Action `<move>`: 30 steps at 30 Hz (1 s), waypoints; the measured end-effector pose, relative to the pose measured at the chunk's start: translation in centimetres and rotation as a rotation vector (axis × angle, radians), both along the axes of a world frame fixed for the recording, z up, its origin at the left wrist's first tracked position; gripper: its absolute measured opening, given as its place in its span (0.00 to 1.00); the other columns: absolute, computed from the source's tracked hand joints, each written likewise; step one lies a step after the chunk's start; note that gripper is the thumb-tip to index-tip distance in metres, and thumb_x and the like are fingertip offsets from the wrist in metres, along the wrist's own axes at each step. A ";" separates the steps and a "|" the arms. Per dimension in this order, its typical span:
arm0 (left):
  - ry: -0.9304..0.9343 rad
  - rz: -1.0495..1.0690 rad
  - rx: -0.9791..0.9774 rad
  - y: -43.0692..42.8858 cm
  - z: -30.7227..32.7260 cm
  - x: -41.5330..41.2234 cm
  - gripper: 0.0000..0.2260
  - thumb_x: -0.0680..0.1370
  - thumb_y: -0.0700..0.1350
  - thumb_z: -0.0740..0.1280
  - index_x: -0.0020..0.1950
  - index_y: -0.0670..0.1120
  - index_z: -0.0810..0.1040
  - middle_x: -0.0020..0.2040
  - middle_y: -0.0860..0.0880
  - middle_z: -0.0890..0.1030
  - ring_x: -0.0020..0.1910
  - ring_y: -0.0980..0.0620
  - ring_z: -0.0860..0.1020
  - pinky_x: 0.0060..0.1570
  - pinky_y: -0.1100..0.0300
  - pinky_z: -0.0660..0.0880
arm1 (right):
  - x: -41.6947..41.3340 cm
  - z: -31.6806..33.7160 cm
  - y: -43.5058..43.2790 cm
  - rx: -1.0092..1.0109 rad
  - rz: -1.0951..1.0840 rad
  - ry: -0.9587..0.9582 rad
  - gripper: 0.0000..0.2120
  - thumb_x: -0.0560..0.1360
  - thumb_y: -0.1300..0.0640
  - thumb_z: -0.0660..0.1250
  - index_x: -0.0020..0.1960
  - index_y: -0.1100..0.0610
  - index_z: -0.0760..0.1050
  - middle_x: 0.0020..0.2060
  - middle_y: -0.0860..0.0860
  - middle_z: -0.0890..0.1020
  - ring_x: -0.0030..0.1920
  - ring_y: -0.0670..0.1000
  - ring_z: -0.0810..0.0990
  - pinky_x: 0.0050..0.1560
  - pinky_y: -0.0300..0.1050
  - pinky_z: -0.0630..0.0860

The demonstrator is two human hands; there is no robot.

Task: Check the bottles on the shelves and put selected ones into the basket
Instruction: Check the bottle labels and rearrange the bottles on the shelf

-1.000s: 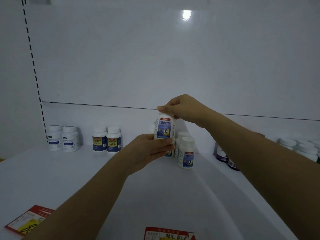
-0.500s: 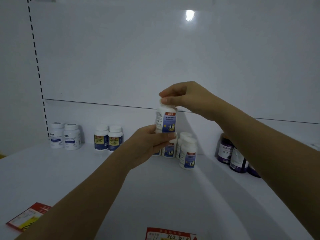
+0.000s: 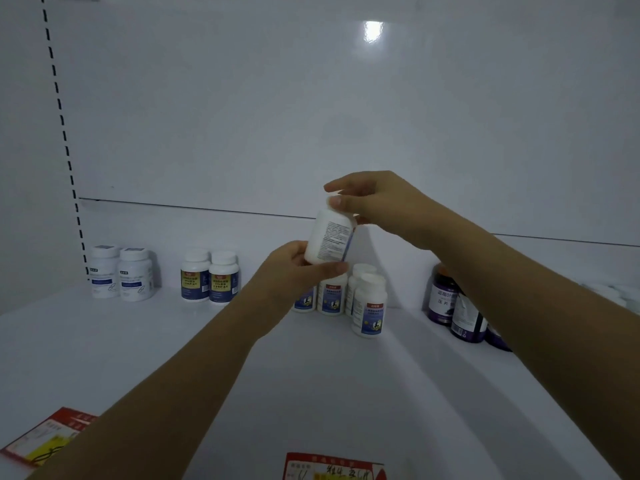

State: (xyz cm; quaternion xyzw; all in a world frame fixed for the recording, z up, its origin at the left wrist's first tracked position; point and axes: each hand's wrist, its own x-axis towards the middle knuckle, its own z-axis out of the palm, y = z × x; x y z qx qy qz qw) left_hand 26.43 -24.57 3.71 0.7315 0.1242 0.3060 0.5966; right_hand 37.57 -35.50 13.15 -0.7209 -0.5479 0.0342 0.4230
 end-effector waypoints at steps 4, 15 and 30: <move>0.047 -0.054 0.033 -0.1 0.0 -0.6 0.20 0.71 0.42 0.74 0.62 0.46 0.75 0.54 0.50 0.82 0.54 0.51 0.81 0.57 0.54 0.77 | 0.3 -0.1 -0.5 -0.020 0.123 0.129 0.15 0.78 0.60 0.64 0.64 0.56 0.75 0.60 0.50 0.79 0.59 0.47 0.78 0.54 0.37 0.77; 0.012 -0.064 -0.034 -0.1 0.4 -0.3 0.22 0.68 0.44 0.76 0.60 0.43 0.75 0.55 0.42 0.80 0.56 0.45 0.79 0.57 0.50 0.77 | 0.3 0.2 0.0 0.029 0.087 0.161 0.14 0.78 0.56 0.64 0.63 0.59 0.76 0.58 0.52 0.80 0.56 0.51 0.80 0.55 0.44 0.79; 0.004 -0.039 -0.012 0.1 0.7 -0.9 0.22 0.69 0.45 0.76 0.61 0.45 0.75 0.53 0.50 0.83 0.53 0.52 0.81 0.56 0.55 0.77 | 0.3 0.2 0.0 0.061 0.102 0.231 0.11 0.78 0.55 0.65 0.58 0.56 0.78 0.52 0.50 0.82 0.51 0.49 0.82 0.49 0.40 0.80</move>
